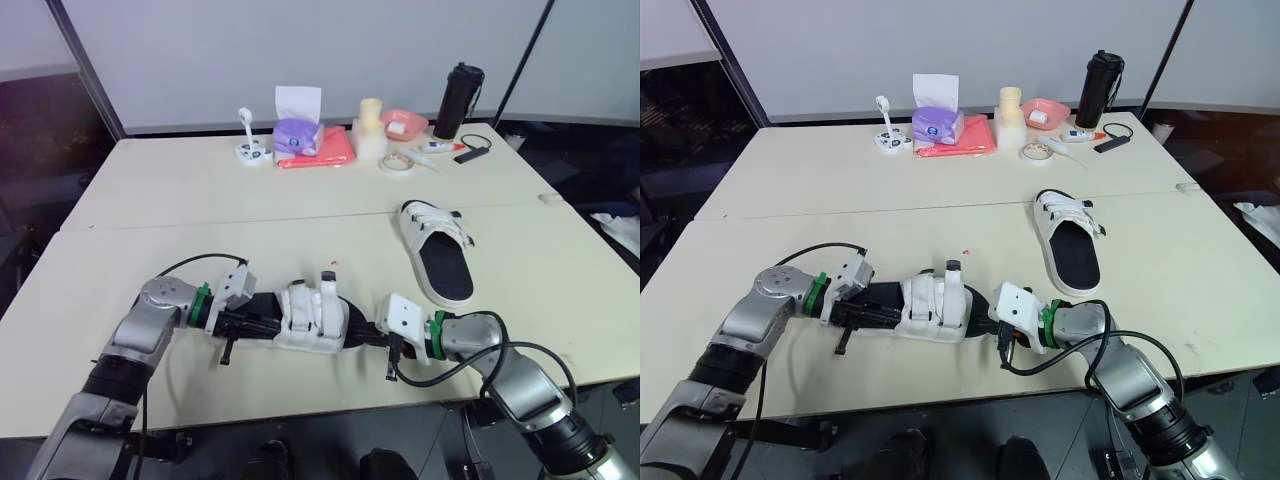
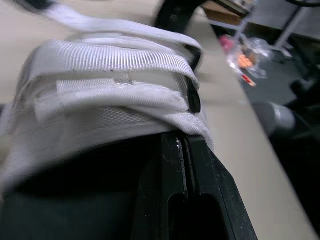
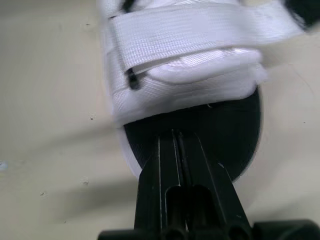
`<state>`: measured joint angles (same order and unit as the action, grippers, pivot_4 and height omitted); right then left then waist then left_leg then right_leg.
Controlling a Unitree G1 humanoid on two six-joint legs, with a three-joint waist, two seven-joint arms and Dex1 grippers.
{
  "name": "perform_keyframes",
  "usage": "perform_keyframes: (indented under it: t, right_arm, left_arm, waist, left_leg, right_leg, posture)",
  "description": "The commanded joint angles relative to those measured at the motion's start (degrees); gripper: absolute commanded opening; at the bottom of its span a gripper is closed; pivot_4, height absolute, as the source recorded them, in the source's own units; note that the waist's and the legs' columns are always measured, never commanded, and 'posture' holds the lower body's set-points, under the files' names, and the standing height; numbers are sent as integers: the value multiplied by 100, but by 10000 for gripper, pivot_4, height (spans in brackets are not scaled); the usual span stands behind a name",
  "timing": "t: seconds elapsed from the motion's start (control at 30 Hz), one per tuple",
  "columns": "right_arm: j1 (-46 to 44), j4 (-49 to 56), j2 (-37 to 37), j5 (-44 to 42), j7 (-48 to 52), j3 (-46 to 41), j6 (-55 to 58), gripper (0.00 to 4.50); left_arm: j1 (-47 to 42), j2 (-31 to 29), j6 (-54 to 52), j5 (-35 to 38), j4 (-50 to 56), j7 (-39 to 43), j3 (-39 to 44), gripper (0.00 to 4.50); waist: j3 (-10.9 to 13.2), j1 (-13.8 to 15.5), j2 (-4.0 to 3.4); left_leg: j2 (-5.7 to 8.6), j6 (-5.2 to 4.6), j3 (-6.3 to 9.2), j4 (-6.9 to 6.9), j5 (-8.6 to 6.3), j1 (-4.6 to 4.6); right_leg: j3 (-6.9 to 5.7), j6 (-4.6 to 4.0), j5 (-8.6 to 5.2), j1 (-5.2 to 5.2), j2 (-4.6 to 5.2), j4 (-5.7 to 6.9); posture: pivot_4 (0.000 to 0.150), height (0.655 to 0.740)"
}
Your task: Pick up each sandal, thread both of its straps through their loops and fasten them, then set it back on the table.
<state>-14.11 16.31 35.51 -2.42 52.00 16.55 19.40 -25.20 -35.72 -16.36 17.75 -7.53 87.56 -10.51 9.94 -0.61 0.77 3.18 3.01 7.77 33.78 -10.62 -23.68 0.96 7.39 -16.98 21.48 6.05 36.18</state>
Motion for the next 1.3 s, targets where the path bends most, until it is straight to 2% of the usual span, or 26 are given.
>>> perform_keyframes:
  t: [0.03,0.3,0.5,0.63,0.7,0.8,0.9,0.97,1.03,1.2,1.3]
  right_arm:
    - [-100,-134,0,41,-1,8,-74,0]
    - [-357,-235,-61,15,116,137,-58,0]
    - [-279,-337,-79,96,171,323,-134,0]
    - [-255,-391,-97,130,187,383,-181,0]
    - [-259,-405,-105,139,203,390,-194,0]
    - [-281,-422,-123,150,216,405,-205,0]
    - [-314,-445,-133,182,222,423,-224,0]
    - [-331,-460,-136,195,225,426,-231,0]
    - [-343,-463,-135,205,225,429,-232,0]
    - [-335,-432,-110,215,215,418,-220,0]
    - [-323,-419,-93,220,213,403,-214,0]
  left_arm:
    - [121,-102,-181,150,500,-24,-51,338]
    - [153,-197,173,-243,275,-377,-118,338]
    - [22,-808,-201,-204,31,-128,-21,338]
    - [33,-1143,-694,156,166,41,156,338]
    - [-103,-1157,-1267,615,253,63,410,338]
    - [-531,-868,-2184,1307,217,-264,825,338]
    - [-932,-475,-2841,1592,135,-852,1018,338]
    - [-1074,-149,-3046,1587,114,-1286,988,5793]
    - [-1074,89,-3053,1455,179,-1596,846,13202]
    - [-1001,508,-2678,1031,171,-2266,619,37568]
    - [-974,701,-2468,887,101,-2582,618,37568]
  waist:
    - [2,0,-1]
    - [5,-1,-5]
    - [6,-24,-8]
    - [6,-34,-8]
    - [6,-30,-9]
    - [8,-20,-5]
    - [7,-20,-4]
    - [6,-41,-7]
    - [6,-60,-6]
    - [6,-52,-5]
    - [6,-33,-5]
  left_leg:
    - [0,0,2,0,0,0]
    - [1,0,5,0,0,0]
    - [2,0,3,-3,0,0]
    - [1,0,3,-8,0,0]
    - [1,0,3,-9,0,0]
    - [0,0,3,-8,0,0]
    - [0,0,3,4,0,1]
    - [1,0,2,4,0,4]
    - [2,-1,-1,1,0,9]
    - [2,0,-10,1,0,9]
    - [2,0,-11,3,0,9]
  right_leg:
    - [0,0,0,1,0,0]
    - [2,-2,0,4,0,0]
    - [2,-2,0,9,-7,3]
    - [4,-1,0,12,-7,3]
    - [4,0,1,12,-7,3]
    - [2,0,1,11,-8,4]
    - [-8,9,5,0,-13,5]
    - [-6,15,9,-2,-13,6]
    - [0,17,9,-2,-13,9]
    - [1,17,10,4,-16,19]
    - [1,16,11,2,-16,20]
  posture:
    - [1500,7400]
    - [1500,7400]
    - [1500,7400]
    - [1500,7400]
    - [1500,7400]
    - [1500,7400]
    - [1500,7400]
    - [1500,7400]
    - [1500,7400]
    - [1500,7400]
    - [1500,7400]
